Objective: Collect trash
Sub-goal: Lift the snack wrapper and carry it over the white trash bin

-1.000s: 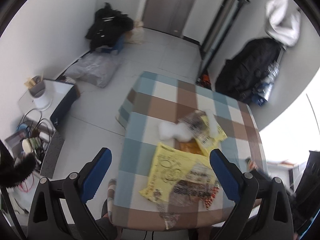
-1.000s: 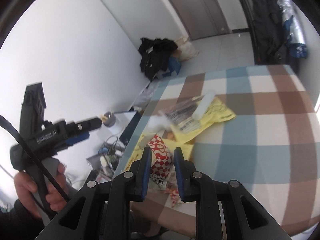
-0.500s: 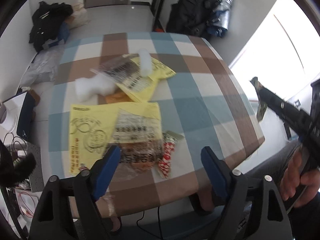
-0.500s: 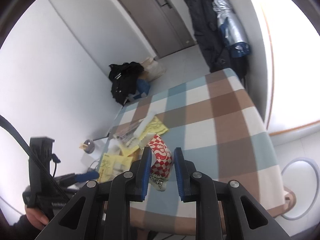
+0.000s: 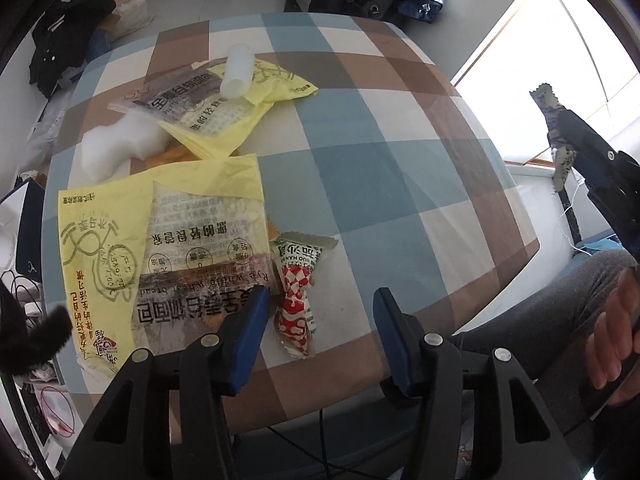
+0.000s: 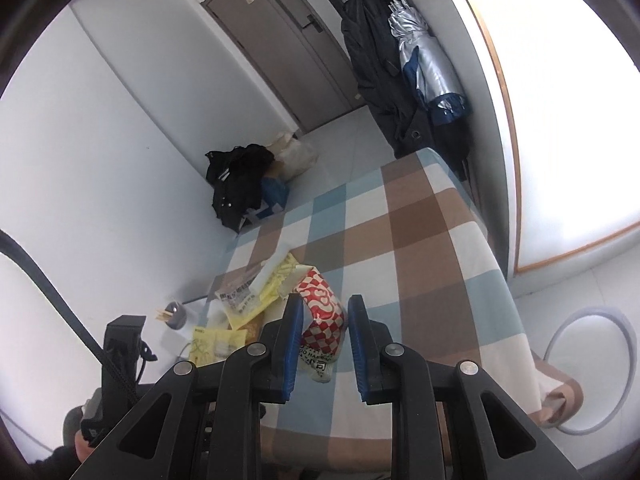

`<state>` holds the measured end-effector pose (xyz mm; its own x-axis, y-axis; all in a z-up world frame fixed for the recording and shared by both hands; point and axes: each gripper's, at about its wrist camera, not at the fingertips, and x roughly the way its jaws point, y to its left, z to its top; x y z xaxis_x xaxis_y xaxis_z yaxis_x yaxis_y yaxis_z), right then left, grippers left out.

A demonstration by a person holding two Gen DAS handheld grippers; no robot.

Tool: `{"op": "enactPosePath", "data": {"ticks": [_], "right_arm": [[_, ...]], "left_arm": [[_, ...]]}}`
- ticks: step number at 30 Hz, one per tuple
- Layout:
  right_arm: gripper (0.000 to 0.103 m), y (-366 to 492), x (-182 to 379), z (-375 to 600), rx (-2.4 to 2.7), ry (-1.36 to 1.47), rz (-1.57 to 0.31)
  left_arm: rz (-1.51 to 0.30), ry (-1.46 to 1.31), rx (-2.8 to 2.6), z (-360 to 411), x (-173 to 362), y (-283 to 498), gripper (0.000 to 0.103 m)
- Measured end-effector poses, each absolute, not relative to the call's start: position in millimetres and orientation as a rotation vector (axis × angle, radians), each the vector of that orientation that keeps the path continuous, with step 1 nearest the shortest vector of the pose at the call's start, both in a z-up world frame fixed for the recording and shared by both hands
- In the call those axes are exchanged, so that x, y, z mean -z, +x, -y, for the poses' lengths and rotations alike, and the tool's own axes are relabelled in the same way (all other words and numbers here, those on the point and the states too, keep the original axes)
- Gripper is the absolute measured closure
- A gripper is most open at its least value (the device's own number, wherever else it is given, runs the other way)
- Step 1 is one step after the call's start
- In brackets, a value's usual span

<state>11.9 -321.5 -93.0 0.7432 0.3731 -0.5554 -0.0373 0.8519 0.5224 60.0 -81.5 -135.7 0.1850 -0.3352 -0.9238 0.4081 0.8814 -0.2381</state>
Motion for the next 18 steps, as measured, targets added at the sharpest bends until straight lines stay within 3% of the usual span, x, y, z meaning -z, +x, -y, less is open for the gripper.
{"op": "enactPosePath", "data": {"ticks": [2,5,8,18], "right_arm": [[0.081,10.5,93.2,322.9,-0.236,0.517,-0.7],[0.081,10.4,94.5,324.6,-0.234,0.524,-0.703],[0.081,9.6,95.2,325.4,-0.231,0.525,-0.708],[0.081,8.2,96.5,326.0,-0.227,0.523,-0.714]], "left_arm": [[-1.274,0.08,0.516,84.2,136.1,60.3,0.056],[-1.276,0.107,0.498,88.6,138.9,61.9,0.082],[-1.307,0.076,0.512,91.0,142.7,65.1,0.093],[-1.287,0.059,0.502,92.6,138.5,64.7,0.096]]}}
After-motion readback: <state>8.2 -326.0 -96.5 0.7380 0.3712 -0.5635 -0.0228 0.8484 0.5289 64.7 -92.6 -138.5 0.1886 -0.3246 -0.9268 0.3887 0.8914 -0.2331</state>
